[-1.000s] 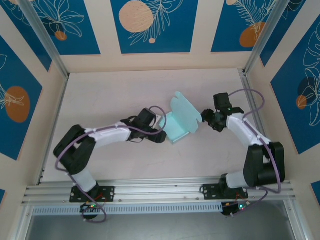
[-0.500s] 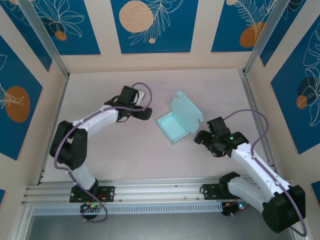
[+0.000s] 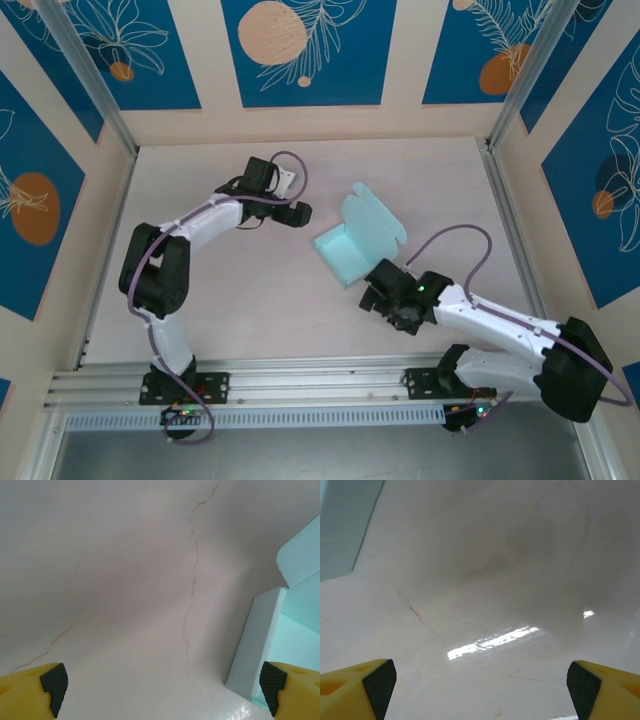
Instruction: Fold the paper box
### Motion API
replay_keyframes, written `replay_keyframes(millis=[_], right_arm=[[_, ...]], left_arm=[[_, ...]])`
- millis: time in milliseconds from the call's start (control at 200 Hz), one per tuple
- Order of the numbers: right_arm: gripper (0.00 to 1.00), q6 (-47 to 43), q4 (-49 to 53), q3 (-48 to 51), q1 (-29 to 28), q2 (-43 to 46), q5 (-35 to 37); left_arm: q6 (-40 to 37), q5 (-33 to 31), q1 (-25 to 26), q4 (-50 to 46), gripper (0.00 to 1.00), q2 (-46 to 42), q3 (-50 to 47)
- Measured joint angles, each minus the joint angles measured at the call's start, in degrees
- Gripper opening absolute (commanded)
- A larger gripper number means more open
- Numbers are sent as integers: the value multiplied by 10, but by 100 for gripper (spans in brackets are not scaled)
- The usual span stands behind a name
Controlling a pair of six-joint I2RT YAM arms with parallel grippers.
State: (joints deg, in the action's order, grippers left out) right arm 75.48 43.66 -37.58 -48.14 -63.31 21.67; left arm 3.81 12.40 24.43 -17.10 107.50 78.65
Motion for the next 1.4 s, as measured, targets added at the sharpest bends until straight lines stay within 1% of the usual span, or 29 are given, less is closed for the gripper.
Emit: replay_keyframes(millis=[135,220,290,350,485,550,715,920,1040,1100,1160,1395], right_arm=[[85,14,-33,-28,-10,-56,2],[80,16,-52,-44,-9,-77,9],[74,16,-70,-51,-4,-82,14],[71,15,-85,-56,6,-82,18],[69,5,-113,-74,38,-105,22],[68,-6,-125,-95,53,-134,22],[64,-31,-144,-136,78,-196,20],[62,-58,-158,-152,100,-246,9],[57,-70,-158,-161,103,-265,7],[53,-77,-158,-165,103,-274,6],[51,-85,-158,-170,104,-284,4],[37,-134,-153,-196,103,-330,5]], left_arm=[[11,24,-1,8,84,19,0],[20,41,-1,15,76,29,0],[26,55,-2,18,71,34,0],[33,68,-2,22,69,36,0],[47,87,-2,37,69,41,0],[51,91,-2,43,69,41,-1],[57,90,-2,49,69,41,-10],[63,76,-2,49,70,40,-26],[64,64,-3,50,70,35,-35],[68,57,-5,52,70,29,-42],[72,53,-8,53,70,22,-47],[92,42,-28,73,71,-1,-66]])
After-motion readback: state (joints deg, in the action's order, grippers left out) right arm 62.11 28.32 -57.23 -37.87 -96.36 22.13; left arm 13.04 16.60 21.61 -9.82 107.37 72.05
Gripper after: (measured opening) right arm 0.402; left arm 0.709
